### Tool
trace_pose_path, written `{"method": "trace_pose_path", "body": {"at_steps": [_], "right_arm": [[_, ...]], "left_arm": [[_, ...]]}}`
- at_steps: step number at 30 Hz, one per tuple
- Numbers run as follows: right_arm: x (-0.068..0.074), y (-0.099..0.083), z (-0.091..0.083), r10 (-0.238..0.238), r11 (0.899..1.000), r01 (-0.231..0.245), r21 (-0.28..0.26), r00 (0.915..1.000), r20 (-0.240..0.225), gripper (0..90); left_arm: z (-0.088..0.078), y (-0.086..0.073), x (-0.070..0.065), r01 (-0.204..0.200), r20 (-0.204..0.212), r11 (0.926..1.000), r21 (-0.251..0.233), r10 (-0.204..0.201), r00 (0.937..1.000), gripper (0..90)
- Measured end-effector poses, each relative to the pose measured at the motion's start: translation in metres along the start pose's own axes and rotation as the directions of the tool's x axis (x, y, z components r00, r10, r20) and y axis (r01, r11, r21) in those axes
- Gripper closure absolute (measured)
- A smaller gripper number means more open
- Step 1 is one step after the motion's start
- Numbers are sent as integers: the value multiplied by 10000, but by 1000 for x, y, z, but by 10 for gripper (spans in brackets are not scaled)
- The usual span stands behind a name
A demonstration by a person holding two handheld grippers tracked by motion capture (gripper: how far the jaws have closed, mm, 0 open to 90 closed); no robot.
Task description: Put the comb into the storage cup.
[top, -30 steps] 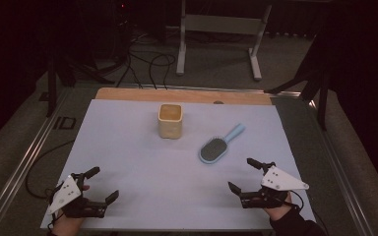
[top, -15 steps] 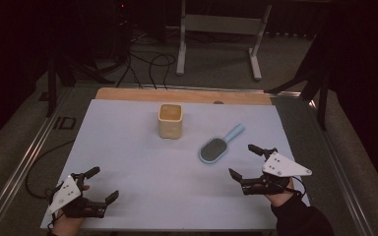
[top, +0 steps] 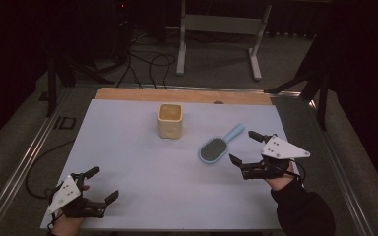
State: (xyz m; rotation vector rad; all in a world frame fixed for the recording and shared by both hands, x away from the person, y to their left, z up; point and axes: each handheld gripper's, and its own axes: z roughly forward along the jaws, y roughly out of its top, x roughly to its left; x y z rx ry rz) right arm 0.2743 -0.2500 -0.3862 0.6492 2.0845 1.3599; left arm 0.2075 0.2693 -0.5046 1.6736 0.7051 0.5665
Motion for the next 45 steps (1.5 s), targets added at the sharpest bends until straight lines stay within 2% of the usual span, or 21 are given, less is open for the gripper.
{"method": "trace_pose_path", "body": {"at_steps": [4, 8, 12, 21, 31, 35, 45], "right_arm": [[-7, 2, 4, 92, 9998, -94, -155, 9999, -116, 83], [-12, 4, 10, 38, 10000, -38, -53, 10000, -25, 83], [-18, 8, 14, -13, 9998, 12, -206, 10000, -34, 82], [-32, 11, 27, -54, 10000, 55, -62, 9999, 139, 83], [-51, 11, 46, 138, 9999, -142, 73, 9989, 452, 88], [-59, 9, 52, 348, 9993, -354, 116, 9982, 489, 88], [-74, 7, 74, 534, 9977, -556, 396, 9970, 555, 120]], "left_arm": [[0, 0, 0, 13, 0, 10000, -4, -13, 10000, 0], [0, 0, 0, 17, -11, 10000, -18, -17, 10000, 0], [0, 0, 0, 27, 10, 10000, -2, -27, 10000, 0], [0, 0, 0, 15, 17, 10000, -11, -15, 10000, 0], [0, -1, 0, -68, 20, 10000, 7, 68, 10000, 0], [0, -1, 0, -90, -3, 10000, 5, 90, 10000, 0], [1, -1, 0, -181, 35, 9998, 49, 181, 9998, 0]]}}
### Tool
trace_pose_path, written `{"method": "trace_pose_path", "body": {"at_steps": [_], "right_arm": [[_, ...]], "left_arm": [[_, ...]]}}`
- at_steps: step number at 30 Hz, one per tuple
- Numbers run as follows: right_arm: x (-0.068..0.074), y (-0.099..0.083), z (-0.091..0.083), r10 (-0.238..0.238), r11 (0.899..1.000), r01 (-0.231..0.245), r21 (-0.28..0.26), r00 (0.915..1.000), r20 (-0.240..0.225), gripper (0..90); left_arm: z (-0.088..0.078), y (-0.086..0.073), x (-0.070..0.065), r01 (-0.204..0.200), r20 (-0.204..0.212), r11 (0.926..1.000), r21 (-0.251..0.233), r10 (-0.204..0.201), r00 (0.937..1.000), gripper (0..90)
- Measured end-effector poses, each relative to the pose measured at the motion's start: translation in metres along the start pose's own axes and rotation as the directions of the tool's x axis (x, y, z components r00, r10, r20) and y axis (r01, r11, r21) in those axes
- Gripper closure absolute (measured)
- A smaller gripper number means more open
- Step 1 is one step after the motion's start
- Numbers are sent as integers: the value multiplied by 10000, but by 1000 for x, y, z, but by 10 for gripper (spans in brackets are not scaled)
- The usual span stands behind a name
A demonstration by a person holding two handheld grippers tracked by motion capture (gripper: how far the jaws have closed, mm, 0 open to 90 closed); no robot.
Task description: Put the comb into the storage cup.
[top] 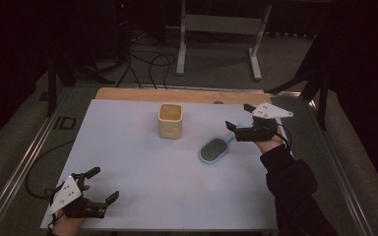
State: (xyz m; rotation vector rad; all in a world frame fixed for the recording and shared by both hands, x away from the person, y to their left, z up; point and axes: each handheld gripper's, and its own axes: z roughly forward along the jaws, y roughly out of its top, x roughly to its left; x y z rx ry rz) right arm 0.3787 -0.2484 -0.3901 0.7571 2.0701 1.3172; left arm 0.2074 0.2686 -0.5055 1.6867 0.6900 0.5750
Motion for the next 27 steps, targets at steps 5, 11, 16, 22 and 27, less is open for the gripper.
{"method": "trace_pose_path", "body": {"at_steps": [5, 11, 16, 22, 27], "right_arm": [[-9, -4, 12, 290, 9994, -288, 187, 9995, -101, 137], [-22, -11, 22, 837, 9963, -833, 224, 9963, -178, 156], [-29, -18, 29, 996, 9932, -998, 604, 9950, 65, 187], [-34, -30, 39, 759, 9907, -798, 1102, 9963, 395, 247], [-36, -40, 49, 730, 9861, -831, 1441, 9946, 741, 373]], "left_arm": [[0, 0, 0, -3, -7, 10000, -1, 3, 10000, 0], [-1, 0, 0, -17, 26, 10000, -74, 17, 10000, 0], [-1, 0, 0, 48, 62, 9999, -127, -48, 10000, 0], [-1, 0, 0, 78, 87, 9999, -123, -77, 9999, 0], [-1, 0, 0, 109, 93, 9998, -154, -108, 9999, 0]]}}
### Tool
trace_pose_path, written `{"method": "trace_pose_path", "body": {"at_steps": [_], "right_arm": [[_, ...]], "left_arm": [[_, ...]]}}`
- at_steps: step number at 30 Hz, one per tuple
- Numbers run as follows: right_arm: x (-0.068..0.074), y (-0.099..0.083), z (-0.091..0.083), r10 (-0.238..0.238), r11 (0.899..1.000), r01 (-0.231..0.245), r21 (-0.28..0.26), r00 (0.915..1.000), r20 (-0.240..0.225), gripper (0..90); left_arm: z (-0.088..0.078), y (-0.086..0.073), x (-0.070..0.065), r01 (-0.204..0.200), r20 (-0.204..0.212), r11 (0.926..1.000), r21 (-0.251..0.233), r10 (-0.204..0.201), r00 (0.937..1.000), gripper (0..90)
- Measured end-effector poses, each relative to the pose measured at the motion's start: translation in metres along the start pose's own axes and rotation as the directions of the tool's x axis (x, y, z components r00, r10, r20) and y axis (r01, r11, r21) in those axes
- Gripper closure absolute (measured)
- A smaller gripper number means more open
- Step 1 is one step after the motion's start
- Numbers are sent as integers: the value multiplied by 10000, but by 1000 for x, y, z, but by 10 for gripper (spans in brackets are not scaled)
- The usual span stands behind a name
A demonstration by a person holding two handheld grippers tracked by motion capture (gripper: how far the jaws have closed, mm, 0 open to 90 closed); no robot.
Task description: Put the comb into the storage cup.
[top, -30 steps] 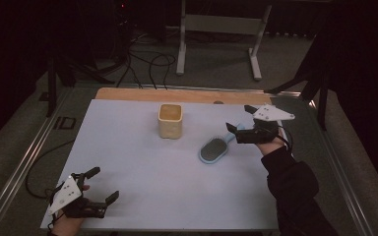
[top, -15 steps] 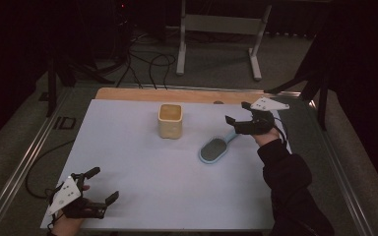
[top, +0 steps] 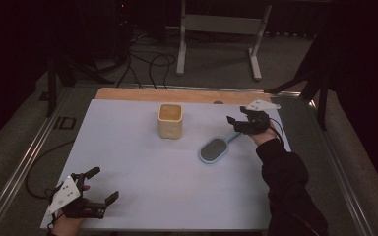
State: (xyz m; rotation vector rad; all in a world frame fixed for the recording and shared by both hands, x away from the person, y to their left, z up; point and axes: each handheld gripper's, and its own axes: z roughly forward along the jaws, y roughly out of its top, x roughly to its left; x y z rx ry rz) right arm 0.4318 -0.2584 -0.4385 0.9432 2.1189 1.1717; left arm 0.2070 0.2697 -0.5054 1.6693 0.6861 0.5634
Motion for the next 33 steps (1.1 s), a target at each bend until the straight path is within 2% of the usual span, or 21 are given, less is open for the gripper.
{"method": "trace_pose_path", "body": {"at_steps": [7, 12, 21, 30, 33], "right_arm": [[-2, -8, 13, 31, 9988, -44, 485, 9996, 286, 598], [-5, -12, 21, -65, 9968, 36, 793, 9993, 367, 699], [-14, -22, 33, 59, 9906, -114, 1366, 9992, 407, 900], [-17, -28, 43, -125, 9800, 18, 1990, 9985, 526, 900], [-18, -33, 48, -315, 9755, 195, 2190, 9982, 517, 900]], "left_arm": [[0, 0, 0, 29, 22, 10000, -11, -28, 10000, 0], [0, 0, 0, 39, 21, 10000, -25, -39, 10000, 0], [0, 0, 1, 41, 41, 10000, -26, -41, 10000, 0], [0, 0, 0, 28, 38, 10000, -18, -28, 10000, 0], [0, -1, 1, 52, 52, 10000, -24, -52, 10000, 0]]}}
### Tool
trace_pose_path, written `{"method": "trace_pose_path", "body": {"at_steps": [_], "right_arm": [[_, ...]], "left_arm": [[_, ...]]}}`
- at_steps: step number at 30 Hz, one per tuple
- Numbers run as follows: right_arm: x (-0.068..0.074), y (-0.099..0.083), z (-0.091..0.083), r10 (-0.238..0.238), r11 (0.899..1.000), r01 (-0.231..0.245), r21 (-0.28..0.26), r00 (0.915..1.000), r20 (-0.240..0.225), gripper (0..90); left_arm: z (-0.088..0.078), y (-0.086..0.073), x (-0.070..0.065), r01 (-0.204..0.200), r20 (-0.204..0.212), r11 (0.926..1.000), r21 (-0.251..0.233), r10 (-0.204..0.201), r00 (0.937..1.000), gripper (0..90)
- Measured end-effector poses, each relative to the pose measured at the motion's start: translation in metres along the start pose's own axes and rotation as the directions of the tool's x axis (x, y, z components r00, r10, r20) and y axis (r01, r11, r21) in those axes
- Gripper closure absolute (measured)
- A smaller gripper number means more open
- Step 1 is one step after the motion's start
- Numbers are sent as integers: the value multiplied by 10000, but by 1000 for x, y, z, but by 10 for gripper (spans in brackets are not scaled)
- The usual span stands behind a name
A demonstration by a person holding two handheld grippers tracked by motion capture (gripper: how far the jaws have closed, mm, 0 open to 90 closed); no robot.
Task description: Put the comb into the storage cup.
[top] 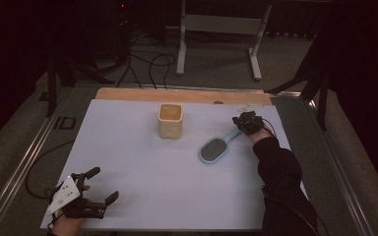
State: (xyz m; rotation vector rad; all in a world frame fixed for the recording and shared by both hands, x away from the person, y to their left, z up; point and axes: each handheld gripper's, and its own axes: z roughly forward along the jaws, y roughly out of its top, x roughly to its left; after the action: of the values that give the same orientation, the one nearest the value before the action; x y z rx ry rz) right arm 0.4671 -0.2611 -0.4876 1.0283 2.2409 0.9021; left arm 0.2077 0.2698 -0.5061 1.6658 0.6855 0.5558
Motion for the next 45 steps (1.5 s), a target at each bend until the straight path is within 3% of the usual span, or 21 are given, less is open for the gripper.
{"method": "trace_pose_path", "body": {"at_steps": [26, 37, 45], "right_arm": [[-5, -11, 14, -488, 9954, 488, 828, 9988, -13, 900], [-6, -17, 9, -392, 9957, 403, 829, 9991, -156, 900], [-1, -29, 1, -657, 9902, 694, 1211, 9972, -346, 900]], "left_arm": [[0, 0, 0, 13, 15, 10000, -5, -13, 10000, 0], [0, -1, 0, 41, 36, 10000, 16, -41, 10000, 0], [0, 0, 0, -2, 11, 10000, 2, 2, 10000, 0]]}}
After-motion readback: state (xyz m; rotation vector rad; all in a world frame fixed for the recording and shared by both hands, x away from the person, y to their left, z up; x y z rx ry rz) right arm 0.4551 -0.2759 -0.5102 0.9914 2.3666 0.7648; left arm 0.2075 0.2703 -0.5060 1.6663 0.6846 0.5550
